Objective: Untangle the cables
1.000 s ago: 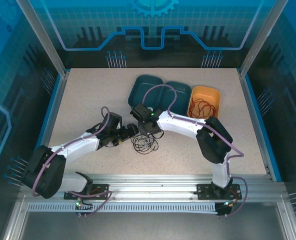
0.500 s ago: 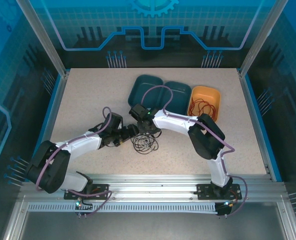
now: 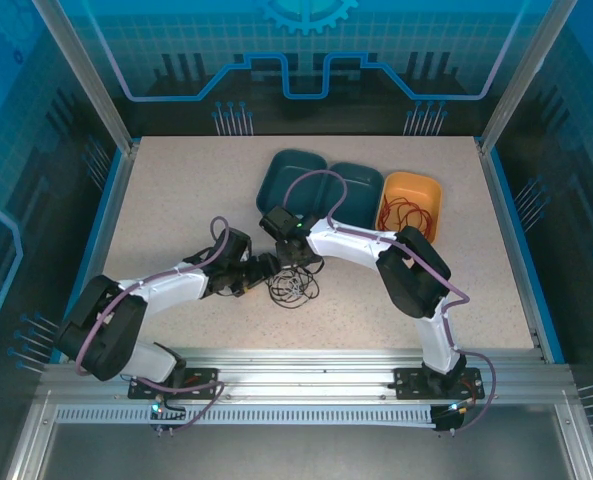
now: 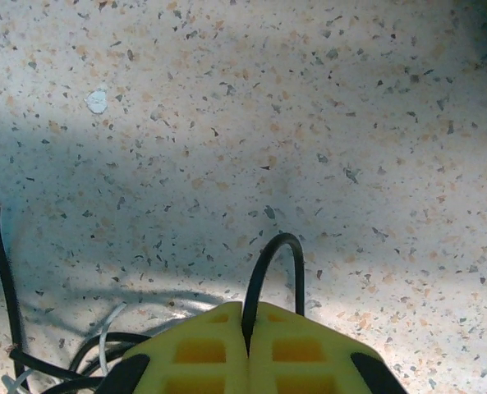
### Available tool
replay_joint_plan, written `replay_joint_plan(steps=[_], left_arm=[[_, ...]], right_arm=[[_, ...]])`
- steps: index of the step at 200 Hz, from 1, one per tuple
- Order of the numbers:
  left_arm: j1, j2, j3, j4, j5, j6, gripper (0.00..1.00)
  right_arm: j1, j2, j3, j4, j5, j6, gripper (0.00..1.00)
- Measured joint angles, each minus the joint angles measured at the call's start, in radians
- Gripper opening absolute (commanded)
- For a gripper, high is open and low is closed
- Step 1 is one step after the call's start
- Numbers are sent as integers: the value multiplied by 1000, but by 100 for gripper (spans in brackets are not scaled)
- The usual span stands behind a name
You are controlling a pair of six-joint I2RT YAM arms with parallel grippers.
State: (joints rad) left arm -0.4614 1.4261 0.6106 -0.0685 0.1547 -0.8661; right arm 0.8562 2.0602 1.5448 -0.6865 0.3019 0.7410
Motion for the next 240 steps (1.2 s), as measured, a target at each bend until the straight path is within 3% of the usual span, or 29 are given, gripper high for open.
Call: replay_joint_plan(steps=[67, 149, 240], left_arm=[[-6, 0, 2, -1, -8, 0, 81], [-9, 0, 5, -1, -11, 9, 80], [-27, 40, 23, 25, -6, 30, 75]], right_arm=[[10, -23, -19, 26, 4, -39, 0], [47, -245, -134, 82, 24, -67, 0], [101, -385, -174, 87, 53, -84, 0]])
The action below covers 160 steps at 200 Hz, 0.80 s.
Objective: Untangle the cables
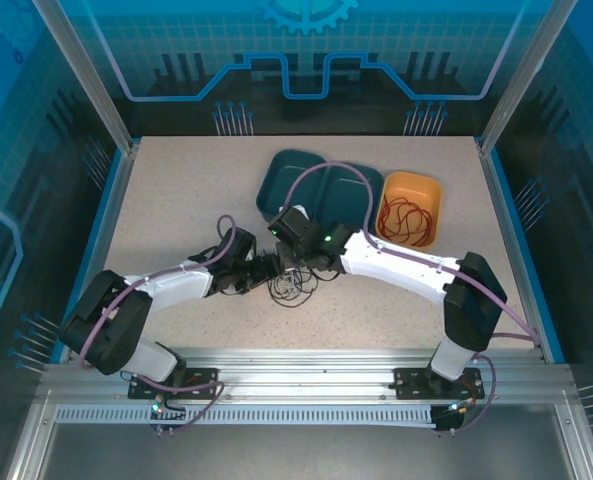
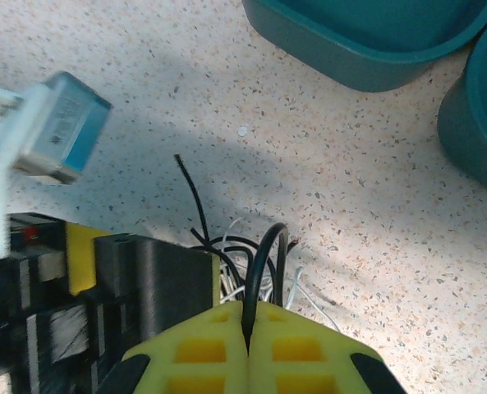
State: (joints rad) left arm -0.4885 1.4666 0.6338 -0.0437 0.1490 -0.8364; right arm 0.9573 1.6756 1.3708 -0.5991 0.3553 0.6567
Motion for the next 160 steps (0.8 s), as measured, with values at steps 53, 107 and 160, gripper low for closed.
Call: replay_joint_plan(steps=[53, 107, 160], left_arm=[[-1, 23, 14, 6, 2, 0, 75], [-1, 36, 18, 7, 3, 0, 75], [-1, 5, 20, 20, 26, 29, 75]], right_arm=[[5, -143, -53, 2, 3, -7, 0], [5, -222, -67, 2, 2, -33, 0], [5, -227, -66, -36, 2, -52, 0]])
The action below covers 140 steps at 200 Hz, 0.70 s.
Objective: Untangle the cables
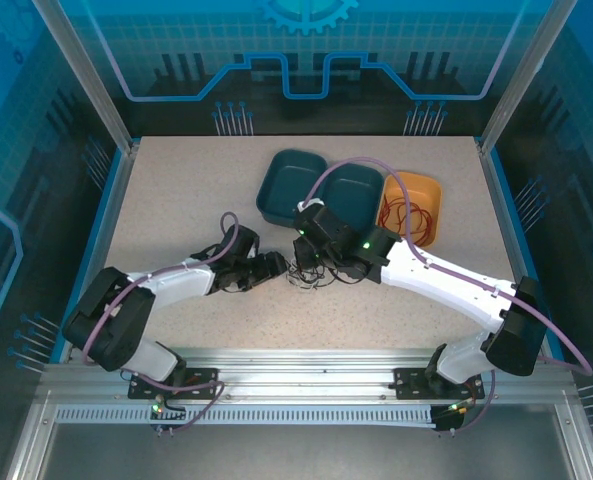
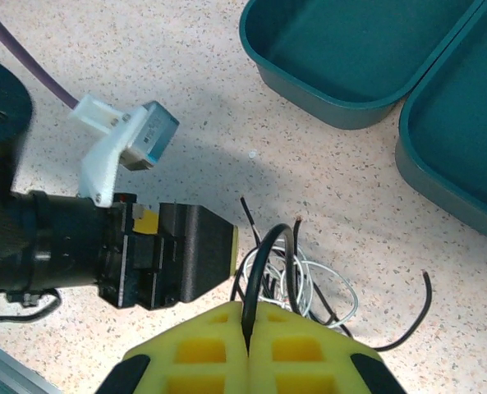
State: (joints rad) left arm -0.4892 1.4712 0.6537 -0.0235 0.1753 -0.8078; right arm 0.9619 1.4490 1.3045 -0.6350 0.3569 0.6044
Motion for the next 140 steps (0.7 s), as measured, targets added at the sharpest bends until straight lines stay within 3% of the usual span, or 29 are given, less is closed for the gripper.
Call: replay_joint_plan(steps=[33, 66, 140], left_arm=[[0, -101, 0, 0, 6, 26, 76], [0, -175, 7, -1, 6, 53, 84], [-56, -71, 48, 6, 32, 58, 86]], right_arm=[[0, 0, 0, -10, 2, 0, 0], [0, -2, 0, -7, 2, 0, 0], [0, -58, -31, 27, 1, 0, 0]])
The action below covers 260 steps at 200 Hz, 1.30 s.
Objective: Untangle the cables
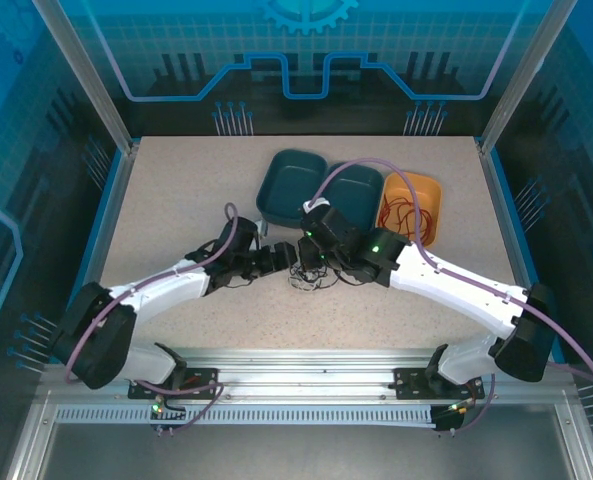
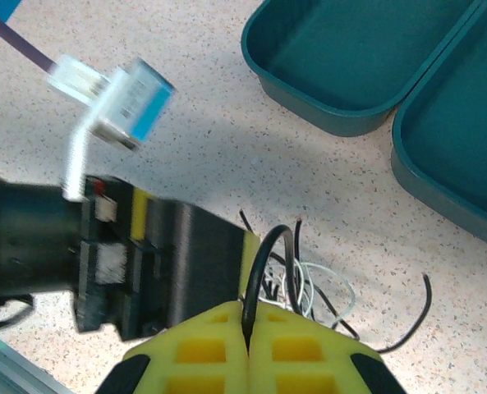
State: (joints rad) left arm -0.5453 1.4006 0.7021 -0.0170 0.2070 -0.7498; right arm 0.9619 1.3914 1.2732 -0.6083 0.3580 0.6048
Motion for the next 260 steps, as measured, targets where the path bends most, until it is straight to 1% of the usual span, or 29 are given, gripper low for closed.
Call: replay_joint_plan(steps=[26, 50, 85, 99, 131, 144, 155, 175, 260], left_arm=[[-29, 47, 2, 0, 13, 0, 85], [-34, 72, 2, 0, 19, 0, 80], [-34, 95, 3, -2, 14, -3, 58], [-34, 106, 3, -4, 7, -8, 52], [-34, 124, 3, -7, -11, -13, 41], [-34, 125, 3, -8, -18, -14, 40], [-32, 125, 3, -8, -23, -14, 37], [-26, 125, 3, -16, -31, -15, 35], [-13, 125, 3, -54, -38, -14, 35]], right_arm=[[0, -8, -4, 17, -4, 0, 0], [0, -8, -4, 39, -15, 0, 0], [0, -10, -4, 48, -26, -1, 0], [0, -15, -4, 44, -25, -4, 0], [0, -57, -3, 13, -14, -5, 0], [0, -82, -3, 1, -2, -7, 0], [0, -104, -3, -13, 7, -9, 0], [-1, -143, 0, -36, 23, -14, 0], [-13, -270, 40, -129, 54, -42, 0]])
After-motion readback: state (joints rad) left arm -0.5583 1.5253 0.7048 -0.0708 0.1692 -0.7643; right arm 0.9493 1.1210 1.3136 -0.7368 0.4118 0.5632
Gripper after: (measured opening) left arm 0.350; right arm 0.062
